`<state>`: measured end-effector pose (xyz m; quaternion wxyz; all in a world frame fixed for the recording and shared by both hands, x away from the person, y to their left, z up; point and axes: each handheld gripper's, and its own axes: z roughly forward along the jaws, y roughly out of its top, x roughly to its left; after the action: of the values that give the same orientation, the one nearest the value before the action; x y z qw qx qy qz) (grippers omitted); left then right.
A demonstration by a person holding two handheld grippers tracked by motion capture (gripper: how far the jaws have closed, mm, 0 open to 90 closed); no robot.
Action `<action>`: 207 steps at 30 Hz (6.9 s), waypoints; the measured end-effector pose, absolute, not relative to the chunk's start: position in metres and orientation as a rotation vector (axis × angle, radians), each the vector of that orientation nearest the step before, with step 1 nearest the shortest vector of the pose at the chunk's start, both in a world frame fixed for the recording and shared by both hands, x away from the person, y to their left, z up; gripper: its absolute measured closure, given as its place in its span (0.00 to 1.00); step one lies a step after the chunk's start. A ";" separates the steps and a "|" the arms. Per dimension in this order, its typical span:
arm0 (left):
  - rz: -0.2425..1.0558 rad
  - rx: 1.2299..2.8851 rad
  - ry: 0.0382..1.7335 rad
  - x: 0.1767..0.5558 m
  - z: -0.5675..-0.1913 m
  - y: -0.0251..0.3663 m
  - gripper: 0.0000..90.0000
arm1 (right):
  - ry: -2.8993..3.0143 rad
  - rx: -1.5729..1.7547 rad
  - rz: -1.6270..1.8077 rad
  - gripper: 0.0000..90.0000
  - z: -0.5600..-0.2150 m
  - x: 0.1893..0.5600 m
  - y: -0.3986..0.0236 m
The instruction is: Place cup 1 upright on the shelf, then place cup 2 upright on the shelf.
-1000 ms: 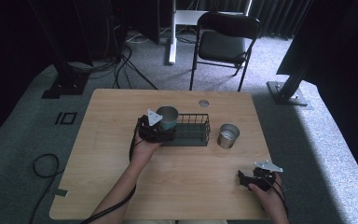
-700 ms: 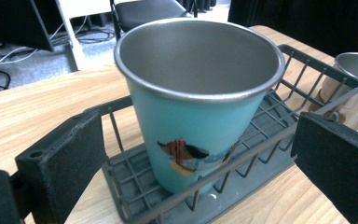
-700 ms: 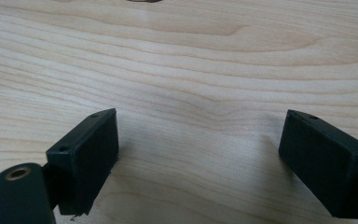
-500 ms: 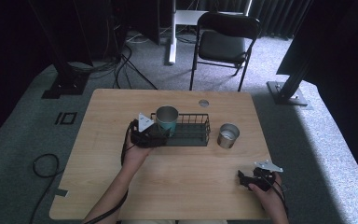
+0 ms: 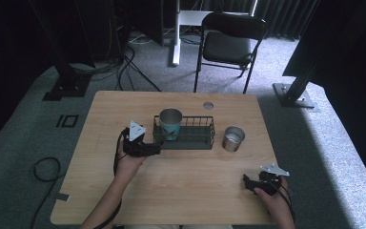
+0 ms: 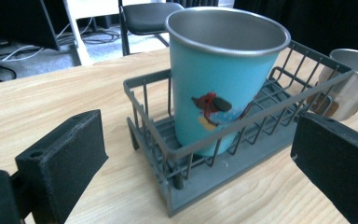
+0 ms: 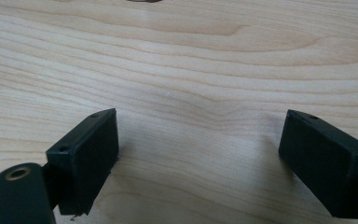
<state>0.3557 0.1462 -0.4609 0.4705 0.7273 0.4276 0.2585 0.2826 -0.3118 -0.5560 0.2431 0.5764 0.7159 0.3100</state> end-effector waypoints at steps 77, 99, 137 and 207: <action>0.542 1.953 1.192 0.278 -0.535 0.274 0.04 | 1.956 1.571 0.848 0.13 -0.556 0.283 -0.312; 0.536 2.026 1.329 0.277 -0.550 0.290 0.04 | 1.956 1.573 0.848 0.13 -0.556 0.283 -0.312; 0.573 2.018 1.397 0.279 -0.554 0.290 0.04 | 1.960 1.573 0.852 0.13 -0.556 0.281 -0.313; 0.574 2.019 1.397 0.279 -0.554 0.290 0.04 | 1.885 1.360 1.145 0.13 -0.522 0.335 -0.281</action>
<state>0.2791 0.2896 -0.5537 0.3052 0.7626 0.5275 0.2166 0.3350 -0.2806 -0.5215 0.2719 0.5050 0.7001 0.4253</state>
